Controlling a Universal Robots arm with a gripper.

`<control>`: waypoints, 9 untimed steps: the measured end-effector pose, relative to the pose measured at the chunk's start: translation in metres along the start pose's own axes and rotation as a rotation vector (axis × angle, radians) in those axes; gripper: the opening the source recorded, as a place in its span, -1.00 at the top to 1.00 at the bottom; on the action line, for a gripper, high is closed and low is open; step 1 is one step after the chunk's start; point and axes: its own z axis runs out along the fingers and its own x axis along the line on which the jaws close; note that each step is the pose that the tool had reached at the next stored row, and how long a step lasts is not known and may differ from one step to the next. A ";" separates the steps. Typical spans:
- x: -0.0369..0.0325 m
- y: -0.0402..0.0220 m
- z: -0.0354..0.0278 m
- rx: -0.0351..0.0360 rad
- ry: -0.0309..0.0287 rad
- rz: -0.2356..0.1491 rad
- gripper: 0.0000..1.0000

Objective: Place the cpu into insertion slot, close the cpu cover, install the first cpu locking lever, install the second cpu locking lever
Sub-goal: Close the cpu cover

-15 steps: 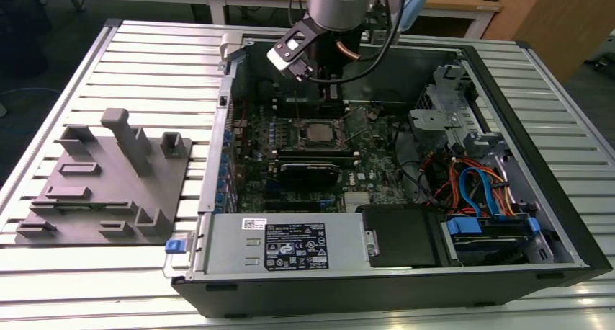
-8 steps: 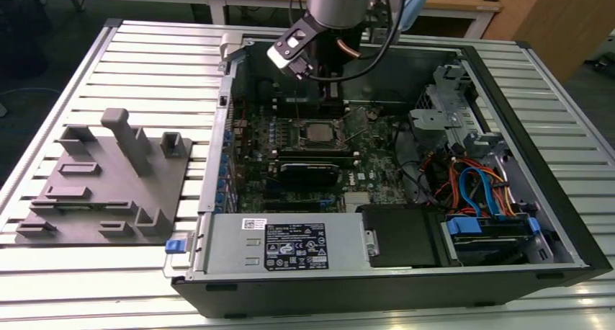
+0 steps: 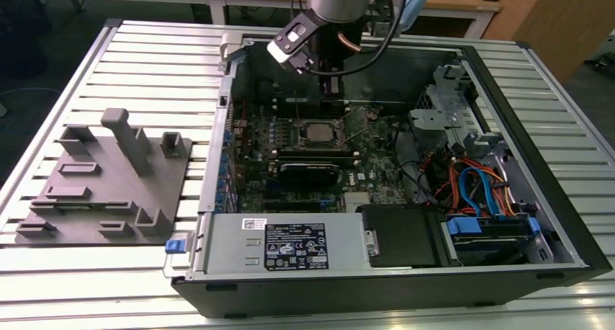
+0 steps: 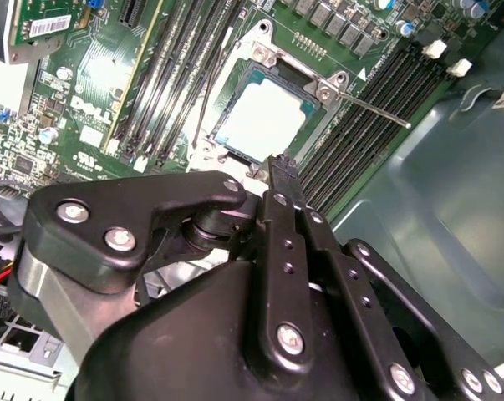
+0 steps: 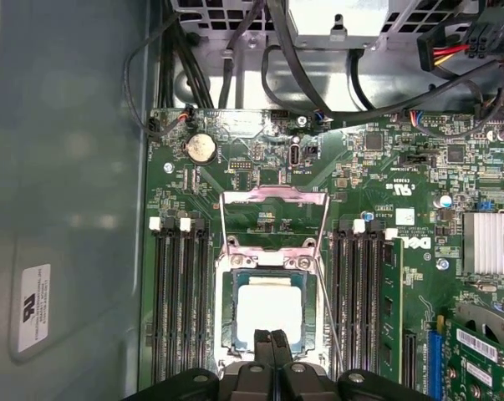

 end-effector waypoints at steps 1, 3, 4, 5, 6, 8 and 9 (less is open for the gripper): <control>0.0000 0.0000 -0.0006 0.0000 0.0000 0.000 0.79; 0.0001 0.0000 -0.0008 -0.0002 0.0003 0.000 0.79; 0.0001 0.0000 -0.0008 -0.0002 0.0003 0.000 0.79; 0.0000 0.0000 -0.0009 -0.0001 0.0001 0.000 0.79; 0.0000 0.0000 -0.0012 0.0000 0.0000 0.000 0.79; 0.0000 0.0001 -0.0014 0.0000 0.0000 0.000 0.79; 0.0000 0.0000 -0.0015 0.0000 0.0000 0.000 0.79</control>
